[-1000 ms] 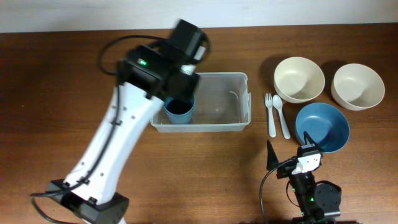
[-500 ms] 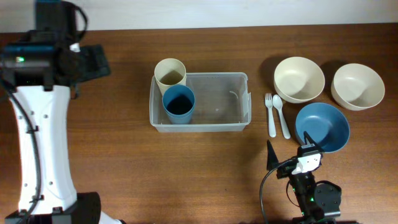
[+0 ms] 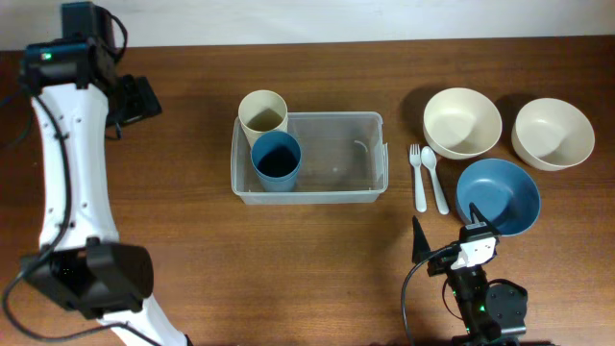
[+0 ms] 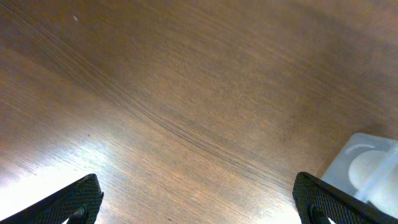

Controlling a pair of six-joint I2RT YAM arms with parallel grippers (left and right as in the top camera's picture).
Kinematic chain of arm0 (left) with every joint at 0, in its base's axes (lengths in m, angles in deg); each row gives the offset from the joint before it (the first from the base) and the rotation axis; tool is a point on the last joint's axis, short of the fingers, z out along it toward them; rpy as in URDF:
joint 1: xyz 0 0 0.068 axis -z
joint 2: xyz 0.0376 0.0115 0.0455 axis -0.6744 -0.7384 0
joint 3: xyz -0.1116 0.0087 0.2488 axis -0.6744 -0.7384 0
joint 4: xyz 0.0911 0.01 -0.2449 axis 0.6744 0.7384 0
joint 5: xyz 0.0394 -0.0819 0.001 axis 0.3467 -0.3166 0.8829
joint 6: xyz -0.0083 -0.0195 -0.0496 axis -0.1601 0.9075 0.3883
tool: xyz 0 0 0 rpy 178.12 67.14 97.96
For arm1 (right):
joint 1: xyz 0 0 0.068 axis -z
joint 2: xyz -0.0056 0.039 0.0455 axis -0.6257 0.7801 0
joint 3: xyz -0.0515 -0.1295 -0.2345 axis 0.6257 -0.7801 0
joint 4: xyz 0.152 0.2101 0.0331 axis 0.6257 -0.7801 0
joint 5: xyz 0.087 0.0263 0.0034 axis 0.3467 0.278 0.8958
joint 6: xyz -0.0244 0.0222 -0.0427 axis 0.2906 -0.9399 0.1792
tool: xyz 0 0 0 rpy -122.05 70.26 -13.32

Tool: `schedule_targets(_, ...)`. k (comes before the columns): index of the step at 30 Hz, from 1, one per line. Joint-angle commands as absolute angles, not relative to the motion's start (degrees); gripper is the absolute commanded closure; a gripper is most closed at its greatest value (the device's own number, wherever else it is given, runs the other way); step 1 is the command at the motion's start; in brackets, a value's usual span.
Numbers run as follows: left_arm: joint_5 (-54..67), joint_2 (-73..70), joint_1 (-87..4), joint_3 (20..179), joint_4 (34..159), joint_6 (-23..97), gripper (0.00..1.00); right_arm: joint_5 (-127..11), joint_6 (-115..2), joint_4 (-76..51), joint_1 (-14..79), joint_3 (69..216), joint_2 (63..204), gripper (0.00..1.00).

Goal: Pack container
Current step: 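Move the right gripper over the blue bowl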

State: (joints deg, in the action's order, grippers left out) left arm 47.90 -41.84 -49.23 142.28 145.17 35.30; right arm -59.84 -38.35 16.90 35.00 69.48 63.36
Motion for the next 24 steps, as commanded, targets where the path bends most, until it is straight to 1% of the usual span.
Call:
schedule_targets(1, 47.49, -44.09, -49.43, 142.06, 145.04, 36.29, 0.0, -61.7, -38.35, 18.67, 35.38, 69.21, 62.93, 0.01)
schedule_targets(9, 47.51, -45.82, -49.43, 142.06, 145.04, 36.29, 0.0, -62.16, -38.48, 18.86, 35.38, 69.21, 62.93, 0.01)
schedule_targets(13, 47.51, -45.82, -49.43, 142.06, 145.04, 36.29, 0.0, -56.67, -43.71, 21.73, 35.38, 69.58, 62.93, 0.01)
schedule_targets(16, 47.51, -45.82, -49.43, 142.06, 145.04, 36.29, 0.0, -53.26, -43.73, 21.42, 35.38, 72.14, 63.01, 0.01)
schedule_targets(18, 47.51, -45.82, -49.43, 142.06, 145.04, 36.29, 0.0, -52.15, -43.77, 18.16, 35.38, 76.64, 63.58, 0.01)
schedule_targets(20, 47.51, -45.82, -49.43, 142.06, 145.04, 36.29, 0.0, -52.15, -43.71, 12.13, 35.4, 83.53, 65.05, 0.01)
schedule_targets(24, 47.51, -45.82, -49.43, 142.06, 145.04, 36.29, 0.0, -56.02, -41.48, -3.63, 35.44, 102.33, 73.11, 0.01)
